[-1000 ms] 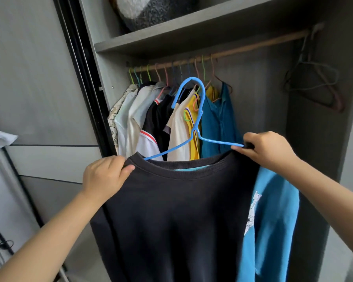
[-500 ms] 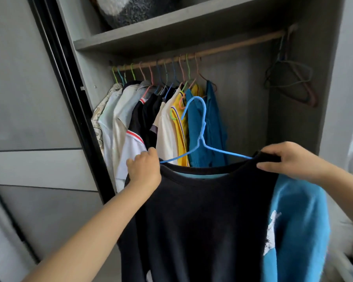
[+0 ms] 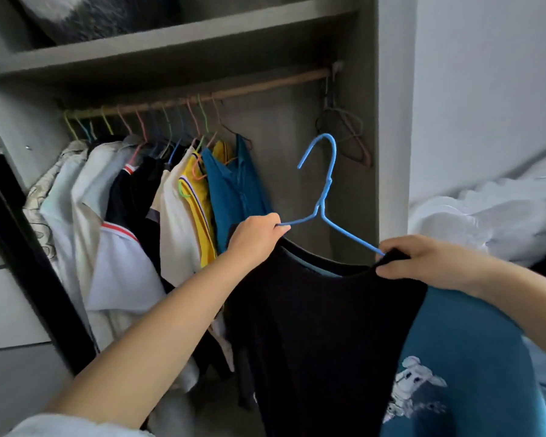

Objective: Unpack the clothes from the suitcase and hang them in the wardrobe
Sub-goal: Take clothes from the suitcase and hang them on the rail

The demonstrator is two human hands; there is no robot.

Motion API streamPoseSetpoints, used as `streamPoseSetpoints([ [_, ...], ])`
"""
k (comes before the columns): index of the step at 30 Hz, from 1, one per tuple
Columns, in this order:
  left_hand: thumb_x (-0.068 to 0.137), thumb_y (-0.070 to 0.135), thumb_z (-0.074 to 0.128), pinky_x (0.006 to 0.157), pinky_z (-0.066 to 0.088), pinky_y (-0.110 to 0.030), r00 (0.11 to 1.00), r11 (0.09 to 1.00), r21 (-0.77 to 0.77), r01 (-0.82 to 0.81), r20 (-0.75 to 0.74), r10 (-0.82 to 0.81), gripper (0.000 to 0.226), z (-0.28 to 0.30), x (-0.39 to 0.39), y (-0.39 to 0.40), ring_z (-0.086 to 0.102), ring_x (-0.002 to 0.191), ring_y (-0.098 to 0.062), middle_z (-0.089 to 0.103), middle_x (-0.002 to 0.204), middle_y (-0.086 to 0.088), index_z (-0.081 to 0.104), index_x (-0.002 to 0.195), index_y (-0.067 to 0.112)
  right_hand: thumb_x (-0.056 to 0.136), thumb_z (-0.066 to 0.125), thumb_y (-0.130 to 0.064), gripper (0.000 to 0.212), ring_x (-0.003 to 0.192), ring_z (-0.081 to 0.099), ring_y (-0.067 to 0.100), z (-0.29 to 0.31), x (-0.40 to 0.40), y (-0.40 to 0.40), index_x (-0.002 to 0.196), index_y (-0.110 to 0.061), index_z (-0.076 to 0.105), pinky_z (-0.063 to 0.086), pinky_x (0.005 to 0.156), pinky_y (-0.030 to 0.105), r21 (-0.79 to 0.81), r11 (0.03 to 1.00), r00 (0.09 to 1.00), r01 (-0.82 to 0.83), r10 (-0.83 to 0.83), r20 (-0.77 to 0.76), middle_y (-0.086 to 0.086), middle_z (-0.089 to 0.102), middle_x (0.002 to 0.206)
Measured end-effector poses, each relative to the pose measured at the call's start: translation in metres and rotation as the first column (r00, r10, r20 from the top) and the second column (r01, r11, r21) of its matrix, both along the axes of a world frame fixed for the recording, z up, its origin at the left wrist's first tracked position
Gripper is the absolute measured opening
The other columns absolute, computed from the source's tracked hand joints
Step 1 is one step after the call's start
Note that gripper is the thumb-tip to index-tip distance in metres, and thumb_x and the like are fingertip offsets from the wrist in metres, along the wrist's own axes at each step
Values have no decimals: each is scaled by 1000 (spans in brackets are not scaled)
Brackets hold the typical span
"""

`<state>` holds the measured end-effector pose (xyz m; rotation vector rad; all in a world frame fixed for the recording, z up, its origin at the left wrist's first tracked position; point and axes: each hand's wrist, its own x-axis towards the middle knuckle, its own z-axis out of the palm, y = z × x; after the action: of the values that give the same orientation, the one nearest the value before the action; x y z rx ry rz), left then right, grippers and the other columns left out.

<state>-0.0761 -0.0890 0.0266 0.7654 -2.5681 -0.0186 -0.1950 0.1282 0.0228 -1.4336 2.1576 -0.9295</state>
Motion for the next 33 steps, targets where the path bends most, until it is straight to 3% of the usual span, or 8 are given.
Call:
streamPoseSetpoints([
  [3, 98, 28, 38, 101, 33, -33, 984, 978, 118, 172, 27, -177, 41, 4, -12, -2, 37, 131, -26, 43, 138, -10, 37, 136, 14, 89, 55, -23, 23, 51, 35, 8, -1, 4, 3, 67, -17, 55, 27, 50, 17, -161, 981, 993, 111, -117, -28, -4, 39, 54],
  [5, 97, 27, 41, 111, 22, -32, 971, 966, 123, 225, 53, -233, 49, 6, -11, -8, 23, 139, -21, 25, 151, -6, 26, 143, 16, 90, 54, -22, 22, 41, 37, 3, 1, 6, -3, 72, -11, 57, 30, 44, 12, -236, 957, 982, 169, -184, -43, -3, 40, 54],
  [8, 97, 32, 38, 113, 20, -39, 986, 987, 73, 141, 75, -146, 51, 7, 0, -28, 14, 141, -22, 20, 152, -5, 23, 144, 19, 91, 54, -17, 18, 36, 39, 2, 6, 11, -22, 80, -3, 59, 30, 40, 9, -297, 931, 975, 210, -222, -6, -1, 41, 52],
  [11, 98, 38, 31, 114, 16, -41, 996, 1000, 2, -7, 87, 7, 51, 12, 20, -53, 5, 143, -23, 14, 154, -6, 20, 144, 21, 91, 54, -16, 19, 48, 40, 9, 18, 14, -48, 82, 0, 59, 31, 45, 13, -356, 906, 969, 231, -248, -3, 1, 44, 54],
  [16, 96, 40, 35, 106, 28, -41, 972, 974, -32, -224, 66, 226, 48, 33, 47, -89, 19, 137, -28, 28, 147, -8, 30, 139, 18, 92, 52, -16, 23, 59, 45, 18, 47, 15, -98, 85, 5, 60, 32, 51, 24, -455, 858, 956, 237, -289, -47, 7, 48, 61],
  [19, 96, 41, 37, 105, 31, -41, 945, 945, -97, -314, 61, 320, 45, 49, 53, -109, 27, 132, -30, 36, 141, -9, 38, 134, 17, 92, 52, -16, 18, 50, 39, 16, 68, 6, -136, 80, -2, 55, 29, 47, 26, -488, 840, 940, 237, -325, -103, 4, 42, 55],
  [25, 97, 44, 29, 101, 36, -42, 938, 931, -117, -345, -35, 344, 47, 72, 39, -154, 37, 125, -33, 44, 133, -14, 44, 128, 12, 91, 50, -16, 37, 57, 40, 17, 105, -25, -218, 58, -10, 35, 27, 45, 25, -505, 832, 886, 230, -393, -244, 2, 40, 57],
  [33, 97, 44, 26, 90, 41, -40, 919, 888, -240, -391, -59, 389, 48, 109, 2, -226, 46, 116, -34, 50, 123, -17, 47, 121, 8, 88, 47, -12, 29, 67, 46, 23, 140, -61, -342, 61, -3, 41, 30, 48, 26, -397, 892, 858, 215, -367, -358, 6, 43, 63],
])
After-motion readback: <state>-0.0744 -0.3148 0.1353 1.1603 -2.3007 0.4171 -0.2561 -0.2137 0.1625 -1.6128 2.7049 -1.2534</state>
